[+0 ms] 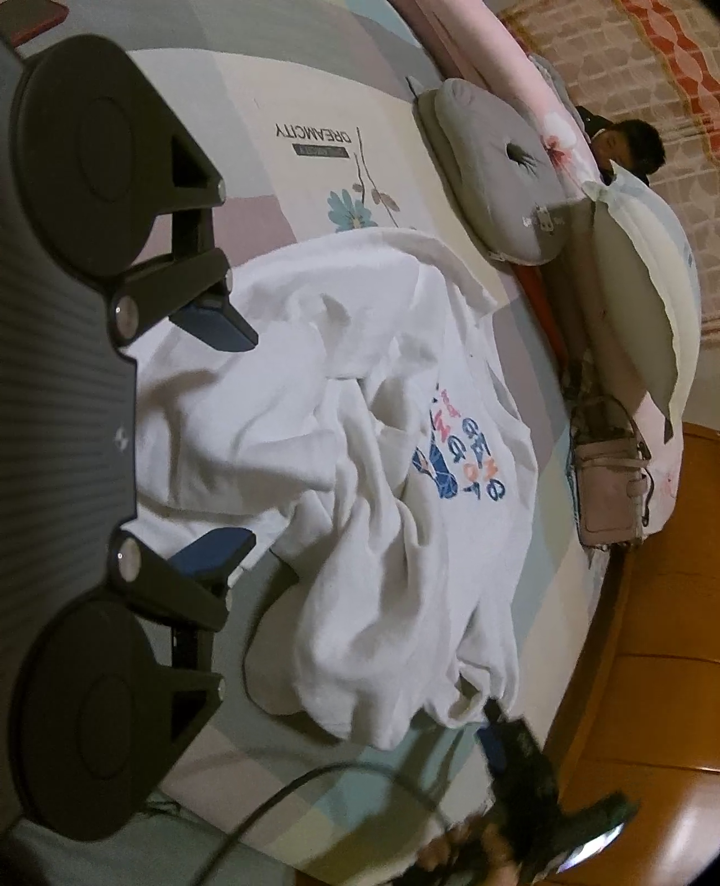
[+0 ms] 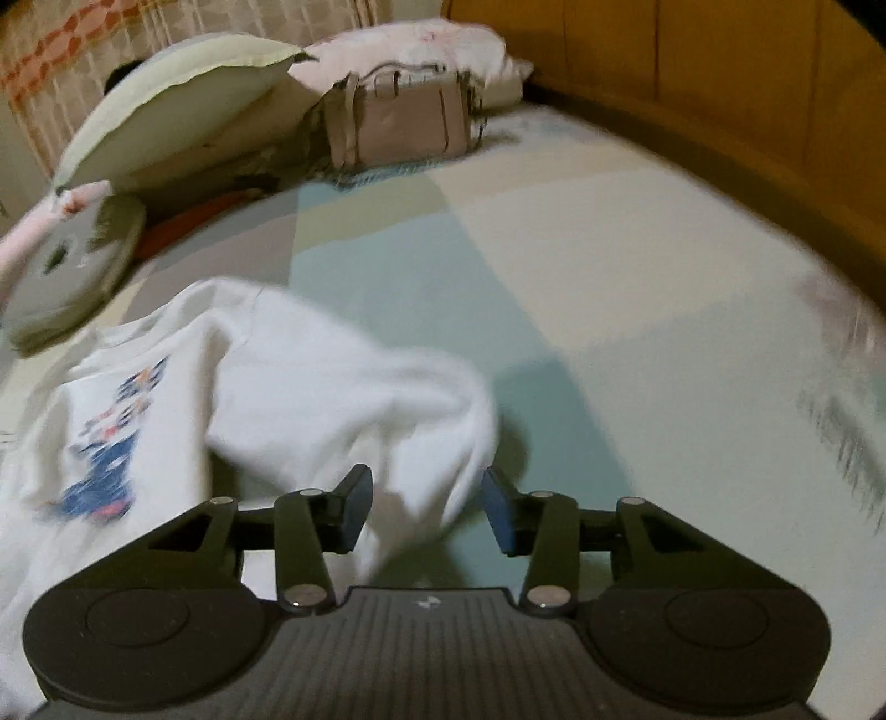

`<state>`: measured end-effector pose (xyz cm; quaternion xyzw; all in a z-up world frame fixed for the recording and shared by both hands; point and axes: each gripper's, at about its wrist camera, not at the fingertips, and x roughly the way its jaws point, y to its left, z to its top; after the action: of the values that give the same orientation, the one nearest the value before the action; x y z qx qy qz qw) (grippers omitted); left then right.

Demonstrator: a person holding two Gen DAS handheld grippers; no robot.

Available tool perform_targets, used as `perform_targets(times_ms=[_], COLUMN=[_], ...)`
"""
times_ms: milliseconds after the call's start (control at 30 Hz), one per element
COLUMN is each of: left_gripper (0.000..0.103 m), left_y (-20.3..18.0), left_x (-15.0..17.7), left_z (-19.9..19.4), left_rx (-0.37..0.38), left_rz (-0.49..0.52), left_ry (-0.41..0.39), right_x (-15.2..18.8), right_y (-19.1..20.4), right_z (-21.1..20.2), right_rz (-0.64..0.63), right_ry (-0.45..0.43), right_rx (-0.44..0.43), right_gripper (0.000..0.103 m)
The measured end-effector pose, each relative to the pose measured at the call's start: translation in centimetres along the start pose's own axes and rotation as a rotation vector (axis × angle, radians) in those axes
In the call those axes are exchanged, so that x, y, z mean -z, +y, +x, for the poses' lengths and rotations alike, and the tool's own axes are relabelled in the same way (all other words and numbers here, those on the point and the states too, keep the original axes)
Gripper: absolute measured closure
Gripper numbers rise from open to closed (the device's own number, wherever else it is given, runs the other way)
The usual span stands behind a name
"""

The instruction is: Fold clothes

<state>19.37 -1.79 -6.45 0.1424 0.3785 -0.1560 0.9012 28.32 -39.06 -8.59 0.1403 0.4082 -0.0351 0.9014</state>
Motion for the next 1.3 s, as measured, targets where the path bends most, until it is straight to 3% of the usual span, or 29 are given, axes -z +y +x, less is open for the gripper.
perform_targets(times_ms=[100, 233, 333, 533, 733, 1067, 1233, 1300], left_gripper=[0.031, 0.031, 0.031, 0.031, 0.031, 0.033, 0.036, 0.051], left_y=[0.6, 1.0, 0.6, -0.2, -1.1, -2.1, -4.1, -4.7], left_x=[0.6, 1.4, 1.9, 2.8, 3.7, 5.1, 4.8, 4.4], left_z=[-0.1, -0.1, 0.0, 0.3, 0.6, 0.7, 0.6, 1.5], left_rx=[-0.002, -0.023, 0.003, 0.066, 0.128, 0.22, 0.219, 0.192], left_rz=[-0.022, -0.049, -0.074, -0.129, -0.172, -0.117, 0.013, 0.076], left_ry=[0.017, 0.047, 0.056, 0.071, 0.088, 0.13, 0.088, 0.092], right_x=[3.2, 7.2, 9.4, 11.6, 12.0, 12.5, 12.8, 12.8], right_y=[-0.3, 1.0, 2.9, 4.5, 5.1, 5.2, 5.7, 5.7], right_z=[-1.3, -2.8, -3.5, -4.3, -4.2, -3.9, -3.7, -3.7], right_rz=[0.045, 0.032, -0.009, -0.033, -0.064, -0.085, -0.114, -0.117], right_ry=[0.031, 0.025, 0.013, 0.008, 0.008, -0.009, -0.013, -0.013], right_rx=[-0.044, -0.051, -0.053, -0.071, -0.062, -0.084, -0.075, -0.076], right_gripper=[0.052, 0.039, 0.031, 0.018, 0.016, 0.009, 0.006, 0.006])
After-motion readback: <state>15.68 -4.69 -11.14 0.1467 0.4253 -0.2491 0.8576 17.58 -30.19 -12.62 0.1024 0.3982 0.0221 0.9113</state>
